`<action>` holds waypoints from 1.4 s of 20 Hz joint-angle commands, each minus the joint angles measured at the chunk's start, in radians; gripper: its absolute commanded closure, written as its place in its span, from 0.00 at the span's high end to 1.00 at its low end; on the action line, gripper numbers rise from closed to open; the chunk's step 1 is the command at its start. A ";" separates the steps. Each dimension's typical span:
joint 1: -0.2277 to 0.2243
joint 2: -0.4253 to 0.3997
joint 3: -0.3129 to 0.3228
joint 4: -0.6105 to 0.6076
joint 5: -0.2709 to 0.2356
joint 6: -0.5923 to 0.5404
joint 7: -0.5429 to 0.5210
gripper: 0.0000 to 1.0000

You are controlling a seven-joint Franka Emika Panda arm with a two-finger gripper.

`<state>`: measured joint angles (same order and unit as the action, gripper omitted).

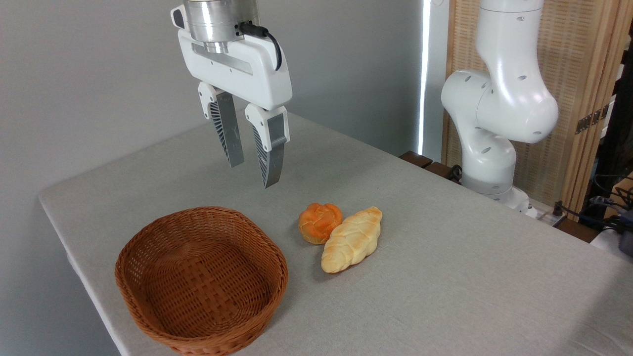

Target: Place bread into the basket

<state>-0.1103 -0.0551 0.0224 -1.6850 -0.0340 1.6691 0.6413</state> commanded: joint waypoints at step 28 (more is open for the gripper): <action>-0.095 -0.282 0.025 -0.470 -0.024 0.211 0.117 1.00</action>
<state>-0.1784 -0.2206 0.0413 -1.9794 -0.0362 1.7961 0.6604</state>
